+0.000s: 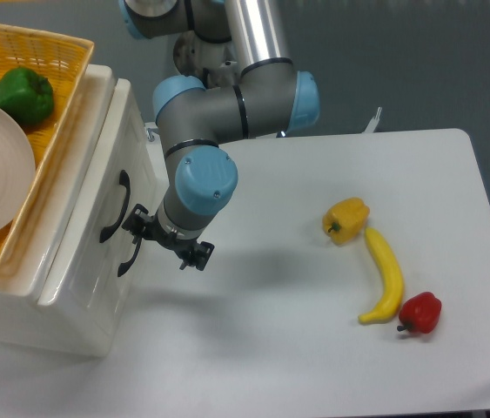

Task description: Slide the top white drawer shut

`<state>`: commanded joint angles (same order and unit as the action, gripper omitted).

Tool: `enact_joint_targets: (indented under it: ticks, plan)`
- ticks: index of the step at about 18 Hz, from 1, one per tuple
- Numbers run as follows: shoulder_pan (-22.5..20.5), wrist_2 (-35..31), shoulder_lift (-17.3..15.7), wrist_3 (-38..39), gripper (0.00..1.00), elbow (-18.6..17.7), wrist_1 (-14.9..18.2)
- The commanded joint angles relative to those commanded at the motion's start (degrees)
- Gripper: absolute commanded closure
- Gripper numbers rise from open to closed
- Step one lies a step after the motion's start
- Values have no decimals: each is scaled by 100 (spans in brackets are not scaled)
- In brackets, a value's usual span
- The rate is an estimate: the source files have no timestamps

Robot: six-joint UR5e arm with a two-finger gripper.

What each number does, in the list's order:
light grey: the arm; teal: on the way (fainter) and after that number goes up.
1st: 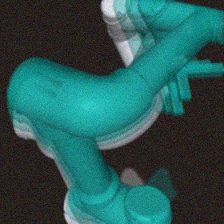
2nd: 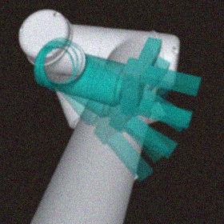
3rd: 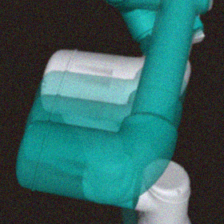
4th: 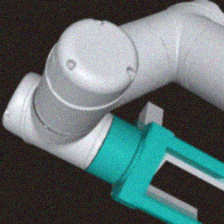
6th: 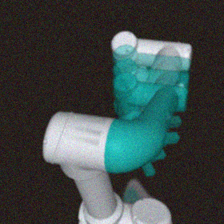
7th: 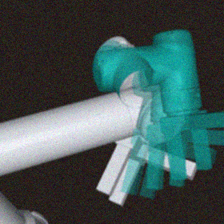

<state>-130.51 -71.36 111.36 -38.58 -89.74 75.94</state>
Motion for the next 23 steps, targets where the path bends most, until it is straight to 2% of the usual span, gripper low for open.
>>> enact_joint_targets:
  ticks: [3, 5, 14, 20, 23]
  plan:
    - [-18, -710, -9, -158, 0, 70, -9]
    - [-149, -932, 17, -351, 0, 97, -35]
    - [-896, -950, -9, -1115, 0, 106, -404]
    - [-1257, -1292, -44, -2670, 0, 123, -466]
    - [-1520, -1336, -236, -3303, 0, 184, -536]
